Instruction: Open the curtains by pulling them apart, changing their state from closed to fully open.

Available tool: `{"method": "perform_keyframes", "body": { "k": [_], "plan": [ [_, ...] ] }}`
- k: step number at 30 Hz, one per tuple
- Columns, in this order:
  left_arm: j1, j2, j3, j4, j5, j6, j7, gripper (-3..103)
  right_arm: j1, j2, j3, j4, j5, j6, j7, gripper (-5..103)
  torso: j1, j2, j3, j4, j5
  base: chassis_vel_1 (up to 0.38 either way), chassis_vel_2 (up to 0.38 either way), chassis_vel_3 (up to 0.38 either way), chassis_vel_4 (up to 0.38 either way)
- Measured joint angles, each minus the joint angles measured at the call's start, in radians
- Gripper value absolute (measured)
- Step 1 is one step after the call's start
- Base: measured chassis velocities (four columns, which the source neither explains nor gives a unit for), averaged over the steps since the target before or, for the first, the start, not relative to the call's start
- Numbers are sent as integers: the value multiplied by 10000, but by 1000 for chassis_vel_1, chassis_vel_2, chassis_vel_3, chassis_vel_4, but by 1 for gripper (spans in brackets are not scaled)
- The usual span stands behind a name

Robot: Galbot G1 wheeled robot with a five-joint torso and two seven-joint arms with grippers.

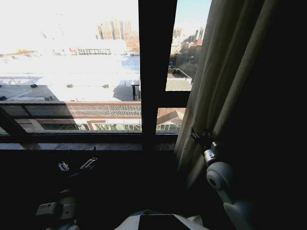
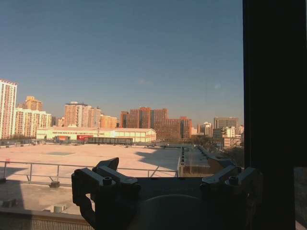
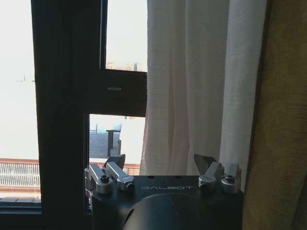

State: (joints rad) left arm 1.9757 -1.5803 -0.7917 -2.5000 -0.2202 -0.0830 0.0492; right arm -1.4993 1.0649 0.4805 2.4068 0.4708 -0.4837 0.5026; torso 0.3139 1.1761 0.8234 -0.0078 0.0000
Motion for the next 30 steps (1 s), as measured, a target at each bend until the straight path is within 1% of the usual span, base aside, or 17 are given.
{"method": "perform_keyframes", "body": {
  "k": [1, 2, 4, 5, 7, 9, 10, 14, 16, 23, 30],
  "plan": [
    [-2, 31, -29, 0, -58, 46, -1, 100, -399, 193, 83, 138, -294, 206, -318, 84, 0, 0, 1, -2, -2, 0, 0, 0, 0],
    [2, 75, -46, 0, -127, 81, -1, 100, -741, 400, 151, 187, -801, 471, -738, 90, 0, 0, 0, -2, 1, 0, 0, 0, 0],
    [20, 244, -49, 0, -260, 145, 0, 100, -1009, 748, 161, 203, -1673, 920, -1171, 98, -1, 0, 0, 0, 3, 0, 0, 0, 0],
    [20, 244, -49, 0, -260, 145, 0, 100, -1009, 748, 161, 203, -1673, 920, -1171, 98, -1, 0, 0, 0, 3, 0, 0, 0, 0],
    [1, 400, -49, 0, -392, 241, 0, 100, -1026, 964, 159, 223, -2197, 1094, -1429, 100, -1, 0, 0, 3, 2, 0, 0, 0, 0],
    [-9, 479, -48, 0, -529, 323, 5, 100, -1046, 1067, 170, 232, -2398, 1182, -1560, 100, 0, 0, 0, 3, 1, 0, 0, 0, 0],
    [-9, 479, -48, 0, -529, 323, 5, 100, -1046, 1067, 170, 232, -2398, 1182, -1560, 100, 0, 0, 0, 3, 1, 0, 0, 0, 0],
    [126, 571, -20, 0, -674, 466, 414, 100, -1174, 1251, 215, 276, -2566, 1307, -1840, 100, -1, 0, 1, 1, 3, 44, 82, -55, -103],
    [169, 592, -6, 0, -684, 469, 471, 100, -1185, 1298, 223, 312, -2625, 1328, -1952, 100, 0, 0, 1, 2, 3, 88, 112, -76, -161],
    [177, 707, -109, 0, -796, 464, 488, 100, -1260, 1444, 157, 355, -2776, 1330, -2089, 100, 0, 0, 2, 2, 2, 168, 239, -170, -244],
    [176, 739, -186, 0, -859, 405, 489, 100, -1321, 1410, 174, 355, -2848, 1326, -2135, 100, 0, -1, 2, -1, 3, 247, 347, -245, -350]
  ]
}}
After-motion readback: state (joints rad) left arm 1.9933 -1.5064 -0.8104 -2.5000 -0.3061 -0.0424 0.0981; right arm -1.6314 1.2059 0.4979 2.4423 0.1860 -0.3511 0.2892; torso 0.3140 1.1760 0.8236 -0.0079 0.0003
